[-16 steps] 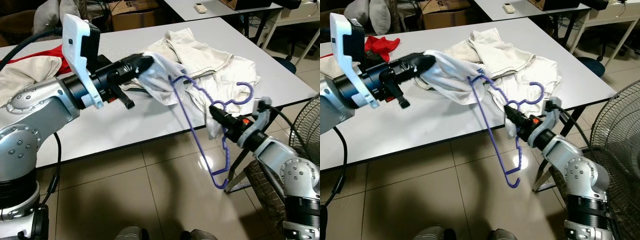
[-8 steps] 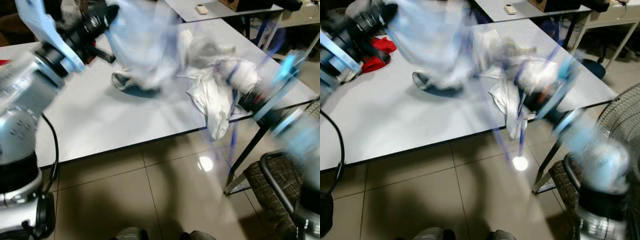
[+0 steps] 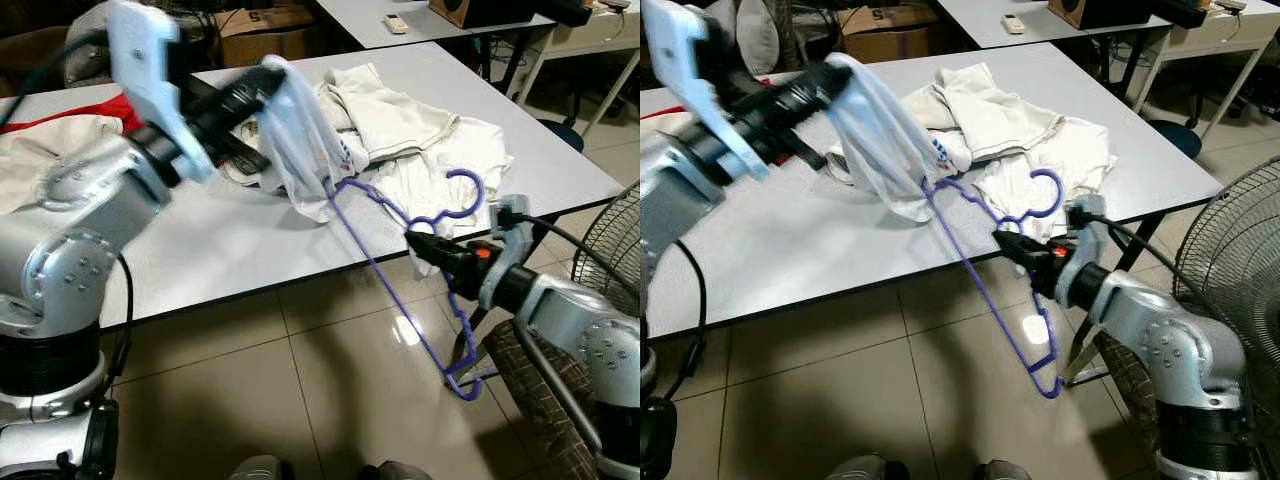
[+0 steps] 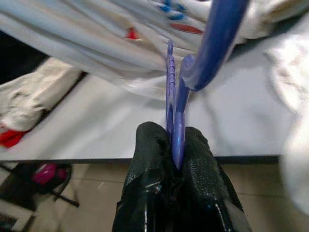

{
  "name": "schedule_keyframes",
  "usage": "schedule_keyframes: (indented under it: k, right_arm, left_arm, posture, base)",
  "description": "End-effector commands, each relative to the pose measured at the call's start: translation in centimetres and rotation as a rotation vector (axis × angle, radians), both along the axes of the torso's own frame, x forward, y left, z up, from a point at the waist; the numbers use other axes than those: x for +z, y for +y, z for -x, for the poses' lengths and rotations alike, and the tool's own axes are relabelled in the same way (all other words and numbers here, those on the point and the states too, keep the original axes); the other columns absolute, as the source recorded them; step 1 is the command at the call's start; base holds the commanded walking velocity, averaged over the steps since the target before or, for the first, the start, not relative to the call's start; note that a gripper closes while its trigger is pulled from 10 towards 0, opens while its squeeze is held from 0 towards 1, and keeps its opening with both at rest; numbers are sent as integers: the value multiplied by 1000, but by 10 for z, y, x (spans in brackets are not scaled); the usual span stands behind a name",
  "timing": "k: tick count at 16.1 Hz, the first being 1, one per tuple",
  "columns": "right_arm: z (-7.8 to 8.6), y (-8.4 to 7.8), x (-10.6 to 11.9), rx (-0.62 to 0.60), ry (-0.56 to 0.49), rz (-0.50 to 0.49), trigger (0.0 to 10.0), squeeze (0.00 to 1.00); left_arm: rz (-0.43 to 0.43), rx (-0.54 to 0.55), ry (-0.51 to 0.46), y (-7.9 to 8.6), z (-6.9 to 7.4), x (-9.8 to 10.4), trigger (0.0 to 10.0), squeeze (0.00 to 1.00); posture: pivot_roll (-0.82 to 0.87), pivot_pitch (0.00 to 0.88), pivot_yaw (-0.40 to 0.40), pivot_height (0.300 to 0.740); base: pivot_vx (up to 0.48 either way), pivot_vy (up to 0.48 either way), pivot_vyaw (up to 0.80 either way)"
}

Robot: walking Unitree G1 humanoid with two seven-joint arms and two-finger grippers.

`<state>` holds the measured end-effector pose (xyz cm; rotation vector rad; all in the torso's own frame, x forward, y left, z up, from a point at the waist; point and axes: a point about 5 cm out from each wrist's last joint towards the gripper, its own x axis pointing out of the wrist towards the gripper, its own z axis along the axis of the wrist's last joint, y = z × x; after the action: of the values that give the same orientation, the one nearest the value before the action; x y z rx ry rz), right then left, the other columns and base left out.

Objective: Hang hanger

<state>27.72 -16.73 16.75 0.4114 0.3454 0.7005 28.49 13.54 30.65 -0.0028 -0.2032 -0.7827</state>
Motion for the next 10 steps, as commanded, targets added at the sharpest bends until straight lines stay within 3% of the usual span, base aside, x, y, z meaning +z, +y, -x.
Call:
schedule_keyframes:
  k: [1, 3, 5, 6, 8, 9, 10]
  right_arm:
    - [-1, 12, 10, 58, -59, -14, 10000, 0]
    - [-3, 22, 21, 97, -127, -60, 10000, 0]
    - [-7, 26, 35, 82, -210, -126, 10000, 0]
    - [-7, 24, 34, 74, -217, -114, 10000, 0]
    - [0, 17, 19, 71, -182, 31, 10000, 0]
    - [5, 11, 10, 64, -157, 102, 10000, 0]
    - [8, 6, 6, 42, -154, 131, 10000, 0]
  left_arm:
    - [-39, -76, 19, -14, 5, -5, 0, 0]
    - [-55, -145, 61, -30, 9, -14, 0, 0]
    - [-7, -176, 57, -39, 9, -13, 0, 0]
    - [6, -119, 35, -33, 3, -10, 0, 0]
    - [-28, 112, -60, -11, -16, 0, 0, 0]
    - [-109, 259, -153, 3, -26, 6, 0, 0]
    - [-186, 329, -241, 8, -28, 12, 0, 0]
  posture:
    - [-147, 56, 36, 740]
    - [-146, 57, 37, 740]
    - [-145, 57, 37, 740]
    - [-146, 57, 37, 740]
    - [-146, 57, 38, 740]
    - [-153, 60, 43, 740]
    - [-153, 60, 43, 740]
  base:
    - [0, 0, 0]
    - [0, 0, 0]
    - [0, 0, 0]
    - [0, 0, 0]
    - [0, 0, 0]
    - [0, 0, 0]
    - [0, 0, 0]
